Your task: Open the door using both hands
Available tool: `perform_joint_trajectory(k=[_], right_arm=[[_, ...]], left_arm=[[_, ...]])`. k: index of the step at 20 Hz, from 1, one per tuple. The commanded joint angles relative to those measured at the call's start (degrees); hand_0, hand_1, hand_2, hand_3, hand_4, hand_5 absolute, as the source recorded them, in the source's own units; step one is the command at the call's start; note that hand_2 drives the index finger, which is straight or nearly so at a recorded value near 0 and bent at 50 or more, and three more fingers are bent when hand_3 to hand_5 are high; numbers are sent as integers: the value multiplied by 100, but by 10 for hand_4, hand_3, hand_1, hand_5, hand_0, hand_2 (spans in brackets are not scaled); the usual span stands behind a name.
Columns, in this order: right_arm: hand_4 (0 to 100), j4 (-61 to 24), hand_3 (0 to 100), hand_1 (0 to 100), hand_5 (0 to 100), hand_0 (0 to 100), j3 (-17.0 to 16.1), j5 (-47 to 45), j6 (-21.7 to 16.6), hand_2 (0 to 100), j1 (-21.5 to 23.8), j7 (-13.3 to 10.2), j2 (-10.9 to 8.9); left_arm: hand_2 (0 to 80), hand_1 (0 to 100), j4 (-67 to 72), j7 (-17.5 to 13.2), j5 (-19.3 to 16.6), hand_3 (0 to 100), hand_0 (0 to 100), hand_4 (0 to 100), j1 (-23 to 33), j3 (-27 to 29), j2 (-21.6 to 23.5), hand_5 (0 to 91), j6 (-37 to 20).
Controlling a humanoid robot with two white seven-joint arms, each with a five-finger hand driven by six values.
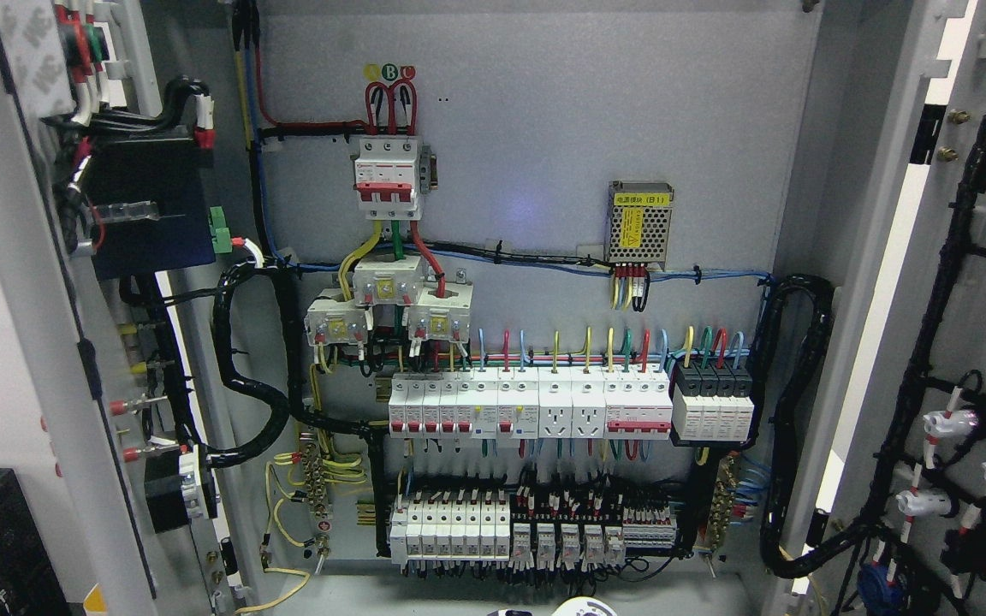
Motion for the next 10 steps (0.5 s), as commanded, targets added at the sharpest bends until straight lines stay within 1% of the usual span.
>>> perform_joint_trajectory(k=[1,5,10], right_arm=[[0,-16,0,0,0,0,89,39,53,0,-16,-28,212],[0,-95,0,0,0,0,124,39,53,0,-16,-28,212],[0,-157,0,0,0,0,326,39,53,0,-16,-45,309]], left_arm=[[0,211,-70,1,-1,0,837,0,0,6,0,0,-5],[0,211,-62,1,-1,0,837,0,0,6,0,0,-5],[0,211,-70,1,-1,0,837,0,0,-2,0,0,-5]])
